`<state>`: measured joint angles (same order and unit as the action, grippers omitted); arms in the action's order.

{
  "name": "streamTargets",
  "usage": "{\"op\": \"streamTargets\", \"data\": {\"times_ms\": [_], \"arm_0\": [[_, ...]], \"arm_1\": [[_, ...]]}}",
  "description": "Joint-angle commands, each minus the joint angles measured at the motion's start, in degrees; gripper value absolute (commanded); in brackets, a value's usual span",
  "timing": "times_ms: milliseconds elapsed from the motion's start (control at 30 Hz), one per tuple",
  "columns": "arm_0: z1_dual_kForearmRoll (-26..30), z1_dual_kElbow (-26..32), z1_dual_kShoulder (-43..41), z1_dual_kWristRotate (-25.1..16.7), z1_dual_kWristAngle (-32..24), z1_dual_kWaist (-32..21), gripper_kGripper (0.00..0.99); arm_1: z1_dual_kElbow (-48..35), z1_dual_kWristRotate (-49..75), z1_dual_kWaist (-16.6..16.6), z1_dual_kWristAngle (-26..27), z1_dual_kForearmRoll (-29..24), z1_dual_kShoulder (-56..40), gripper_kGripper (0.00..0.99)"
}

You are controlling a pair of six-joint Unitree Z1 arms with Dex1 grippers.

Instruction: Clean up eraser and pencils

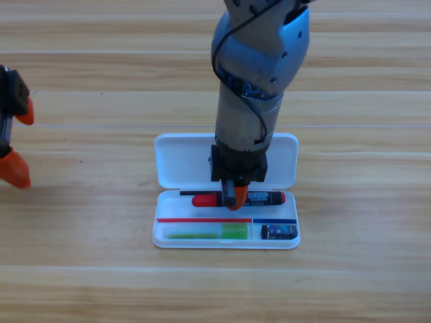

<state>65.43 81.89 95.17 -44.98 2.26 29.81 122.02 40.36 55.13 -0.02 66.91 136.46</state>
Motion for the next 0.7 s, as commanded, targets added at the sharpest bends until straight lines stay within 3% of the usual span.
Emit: {"op": "streamTargets", "data": {"times_ms": [33, 167, 433, 700], "arm_0": [[-2.23, -2.70, -0.42, -0.64, -0.59, -1.34, 0.990], [-4.61, -4.54, -1.04, -1.34, -0.59, -1.69, 0.990], [-7.33, -6.92, -1.13, -1.87, -0.68, -2.83, 0.990], [-11.73, -7.97, -1.04, -1.87, -2.00, -5.91, 0.990]], "arm_1": [[0.06, -0.54, 1.21, -0.15, 1.21, 2.58, 0.583], [0.06, -0.63, 1.12, -0.77, 1.47, 2.05, 0.799], [-0.56, -0.63, 1.03, -0.42, 4.28, -3.05, 0.873], [-13.65, -0.81, 2.53, 10.39, 5.60, -22.73, 0.914]]}}
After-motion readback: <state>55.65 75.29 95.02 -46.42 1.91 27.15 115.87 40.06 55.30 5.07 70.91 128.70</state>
